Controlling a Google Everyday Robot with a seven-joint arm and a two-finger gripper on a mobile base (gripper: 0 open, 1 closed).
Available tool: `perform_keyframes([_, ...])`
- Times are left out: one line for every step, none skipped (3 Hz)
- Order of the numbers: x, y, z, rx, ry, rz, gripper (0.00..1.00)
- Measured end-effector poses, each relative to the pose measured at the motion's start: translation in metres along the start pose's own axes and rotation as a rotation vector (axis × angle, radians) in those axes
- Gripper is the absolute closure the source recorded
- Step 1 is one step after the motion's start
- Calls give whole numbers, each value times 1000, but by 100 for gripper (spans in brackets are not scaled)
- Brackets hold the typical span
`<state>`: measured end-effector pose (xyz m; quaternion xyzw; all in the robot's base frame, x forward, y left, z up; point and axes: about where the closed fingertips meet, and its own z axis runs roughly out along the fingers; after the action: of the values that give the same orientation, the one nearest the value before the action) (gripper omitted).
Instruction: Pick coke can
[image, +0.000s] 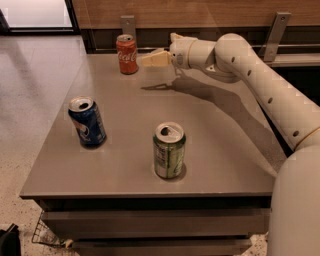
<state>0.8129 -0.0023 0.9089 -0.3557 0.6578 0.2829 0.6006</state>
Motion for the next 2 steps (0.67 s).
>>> perform_keyframes([2,0,28,-30,-12,22,0])
perform_keyframes([5,7,55,-64,-18,41,0])
